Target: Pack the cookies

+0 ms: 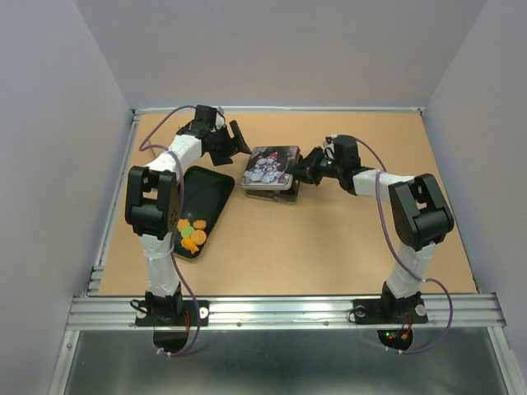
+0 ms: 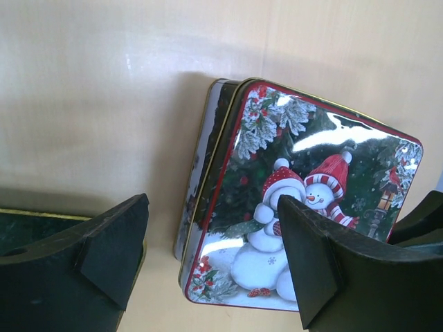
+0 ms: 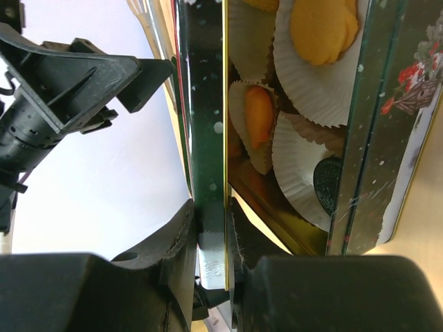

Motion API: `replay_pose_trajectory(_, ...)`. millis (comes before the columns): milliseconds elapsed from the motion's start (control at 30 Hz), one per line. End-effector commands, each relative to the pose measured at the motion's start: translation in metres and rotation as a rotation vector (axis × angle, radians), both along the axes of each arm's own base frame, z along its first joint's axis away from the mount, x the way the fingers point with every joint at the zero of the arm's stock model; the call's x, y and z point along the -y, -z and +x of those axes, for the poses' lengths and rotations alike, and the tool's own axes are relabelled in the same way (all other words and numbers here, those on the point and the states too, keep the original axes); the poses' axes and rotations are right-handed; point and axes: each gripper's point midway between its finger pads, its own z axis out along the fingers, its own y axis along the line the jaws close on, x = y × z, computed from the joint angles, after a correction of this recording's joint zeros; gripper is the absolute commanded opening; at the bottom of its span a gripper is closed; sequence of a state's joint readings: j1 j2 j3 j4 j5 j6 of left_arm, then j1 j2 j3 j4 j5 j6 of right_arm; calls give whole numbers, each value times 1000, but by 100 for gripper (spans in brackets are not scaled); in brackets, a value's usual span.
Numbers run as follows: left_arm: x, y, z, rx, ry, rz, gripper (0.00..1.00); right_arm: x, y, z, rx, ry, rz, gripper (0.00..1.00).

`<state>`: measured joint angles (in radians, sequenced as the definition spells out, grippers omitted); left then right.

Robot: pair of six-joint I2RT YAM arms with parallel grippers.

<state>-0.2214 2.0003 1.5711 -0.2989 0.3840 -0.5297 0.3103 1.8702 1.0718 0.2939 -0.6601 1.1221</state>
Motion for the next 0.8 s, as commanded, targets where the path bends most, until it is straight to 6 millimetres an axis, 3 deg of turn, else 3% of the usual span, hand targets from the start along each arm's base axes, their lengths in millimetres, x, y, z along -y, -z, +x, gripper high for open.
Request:
replay_pose_trajectory(0,9,-28,8,74,25,52,86,13,-26,6,74,29,24,0)
replay_pose_trajectory(200,-6,-24,8,48,-26,139,86,25,-34,9,92,33,26,3)
replay_pose_trajectory(333,-4,-22,7,42,-20,141,86,30,-26,6,73,37,6,5)
replay_pose_trajectory(500,18,-22,3,56,47,151,86,35,-10,-2,30,40,-10,5)
replay_pose_trajectory(600,44,-35,0,82,104,163,86,38,-2,-6,14,39,-34,5)
replay_pose_trajectory(767,60,-42,-5,79,117,219,86,42,6,-15,-1,35,-51,4)
